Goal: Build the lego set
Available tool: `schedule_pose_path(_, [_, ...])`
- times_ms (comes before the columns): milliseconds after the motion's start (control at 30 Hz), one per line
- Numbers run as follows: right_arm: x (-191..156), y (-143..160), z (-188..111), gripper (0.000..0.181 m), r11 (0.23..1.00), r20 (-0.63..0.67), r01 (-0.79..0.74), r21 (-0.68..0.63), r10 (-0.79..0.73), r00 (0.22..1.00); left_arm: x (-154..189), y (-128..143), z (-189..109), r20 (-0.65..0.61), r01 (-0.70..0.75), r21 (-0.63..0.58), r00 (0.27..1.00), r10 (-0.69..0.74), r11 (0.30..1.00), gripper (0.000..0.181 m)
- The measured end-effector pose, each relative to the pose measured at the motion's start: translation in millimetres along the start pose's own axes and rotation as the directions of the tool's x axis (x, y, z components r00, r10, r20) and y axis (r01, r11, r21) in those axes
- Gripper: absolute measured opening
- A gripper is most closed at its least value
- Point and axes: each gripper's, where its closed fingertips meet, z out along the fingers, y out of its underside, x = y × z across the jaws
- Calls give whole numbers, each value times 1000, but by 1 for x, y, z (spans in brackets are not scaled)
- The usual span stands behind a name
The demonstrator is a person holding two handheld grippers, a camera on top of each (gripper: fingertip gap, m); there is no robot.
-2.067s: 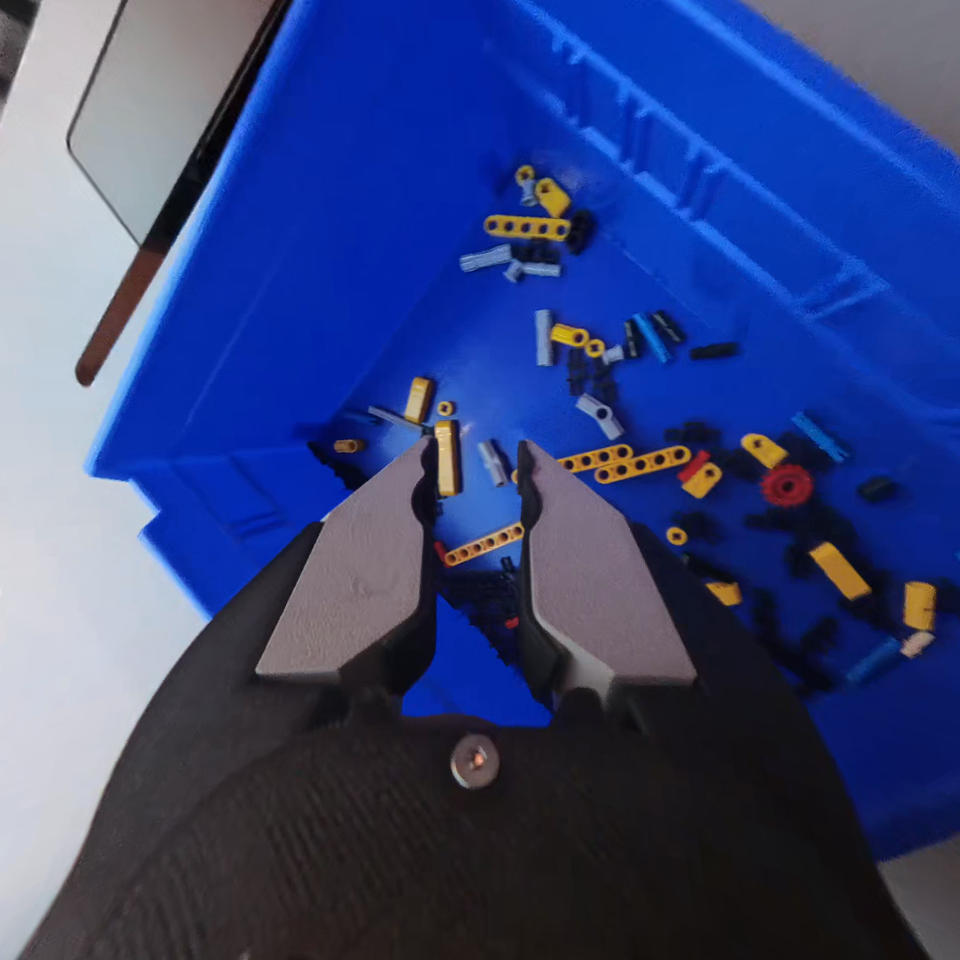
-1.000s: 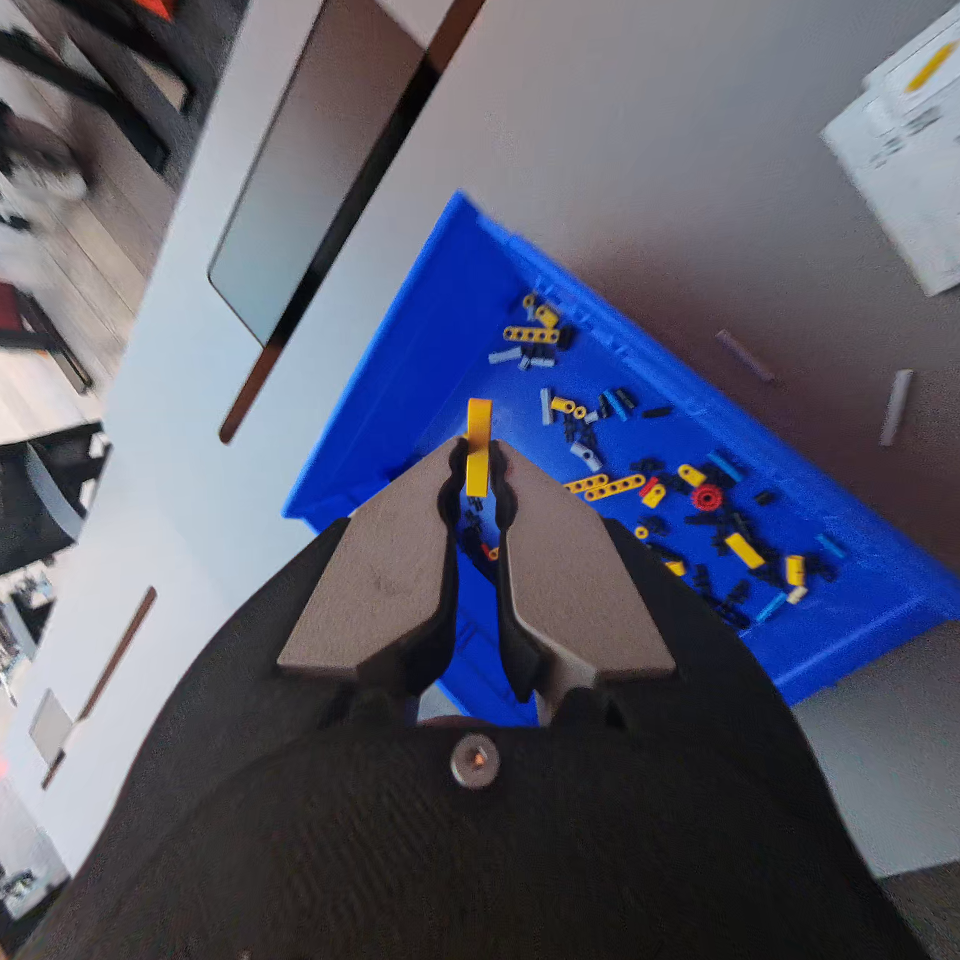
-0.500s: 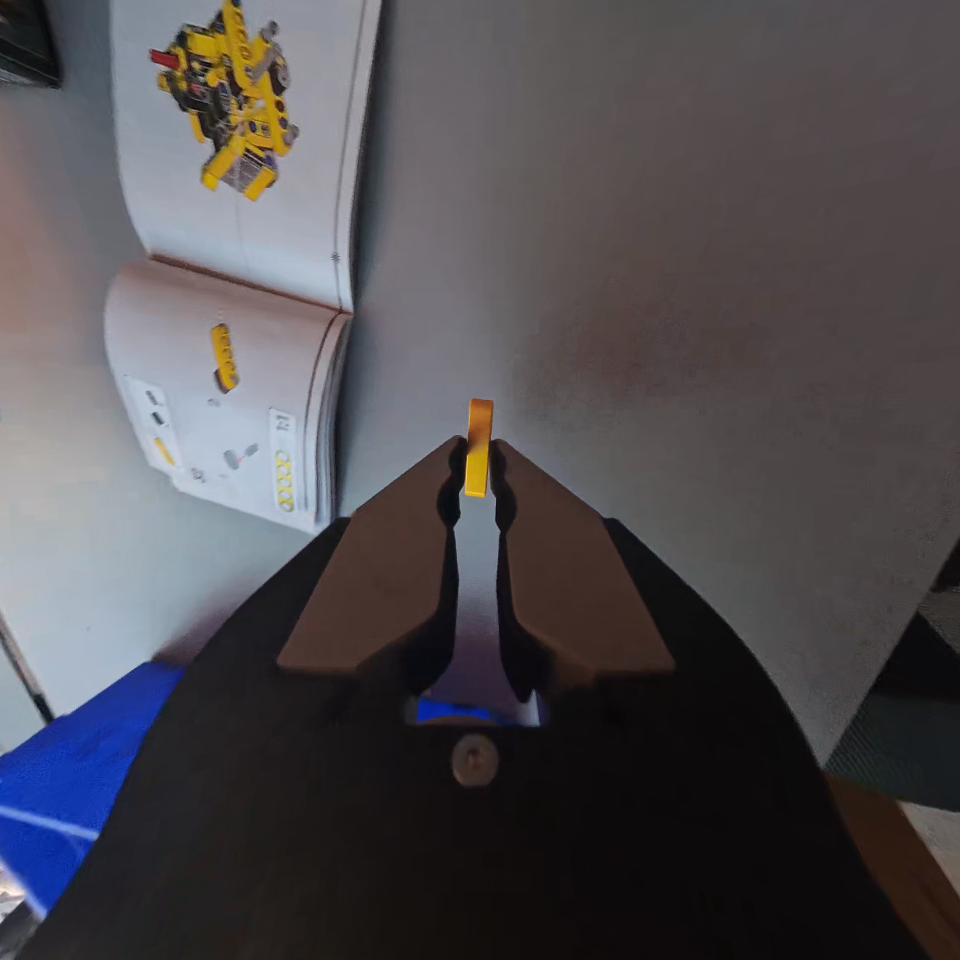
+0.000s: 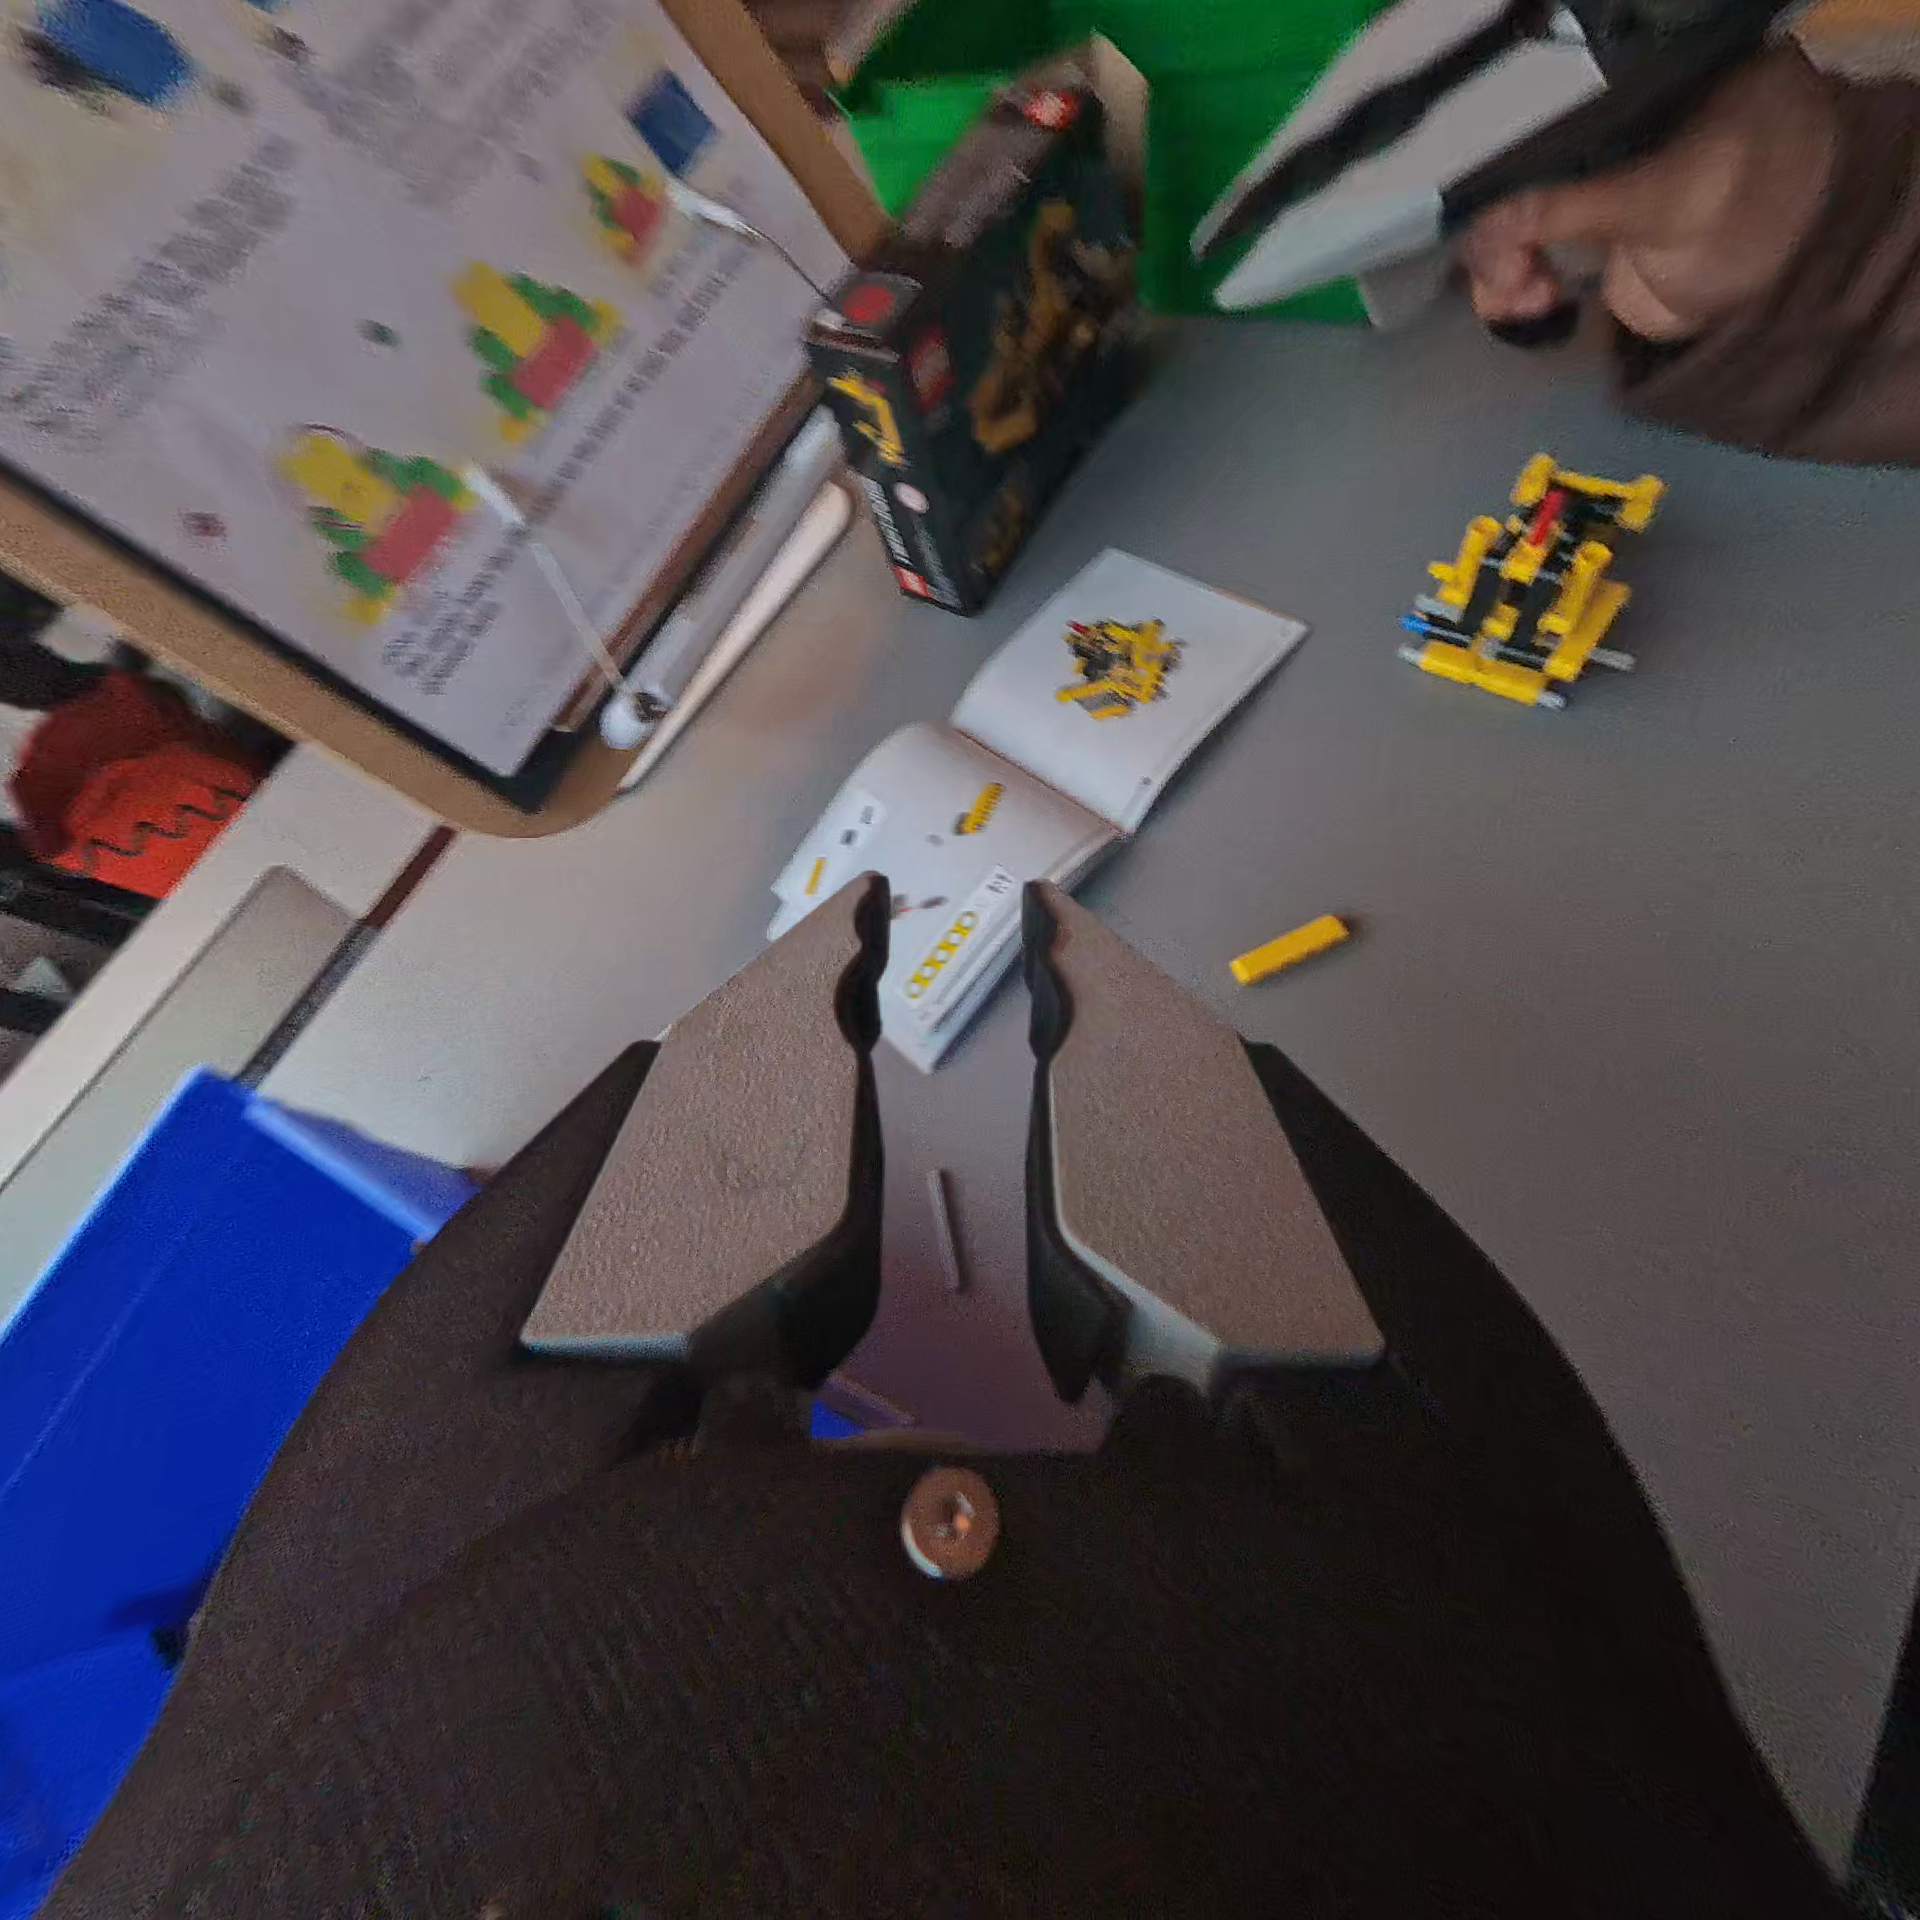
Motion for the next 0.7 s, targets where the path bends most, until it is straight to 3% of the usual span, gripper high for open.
schedule_pose_path(33, [1,-1,-1,15,1000,-8,1,5,-1,1000,-17,-2,-17,59,26,63,998,-30,998,21])
schedule_pose_path(133, [4,-2,-1,13,1000,-25,-3,23,3,1000,-65,-4,-60,198,74,257,972,-127,963,11])
schedule_pose_path(267, [8,1,1,15,999,-33,5,41,-3,999,-115,6,-78,316,101,407,917,-244,908,13])
schedule_pose_path(433, [26,10,-1,30,998,-107,66,-9,-66,992,-131,38,-82,440,44,365,872,-214,930,0])
schedule_pose_path(533, [34,7,-6,32,999,-114,23,32,-19,993,-138,49,-90,429,99,413,856,-289,905,0])
schedule_pose_path(600, [38,8,-6,34,999,-106,-10,48,15,994,-145,46,-95,404,172,495,822,-402,851,0])
schedule_pose_path(667, [44,12,-4,35,997,-104,-50,54,55,993,-147,44,-95,334,282,549,789,-516,787,0])
schedule_pose_path(700, [46,13,-3,35,997,-99,-59,56,64,993,-140,38,-91,260,315,561,811,-524,766,0])
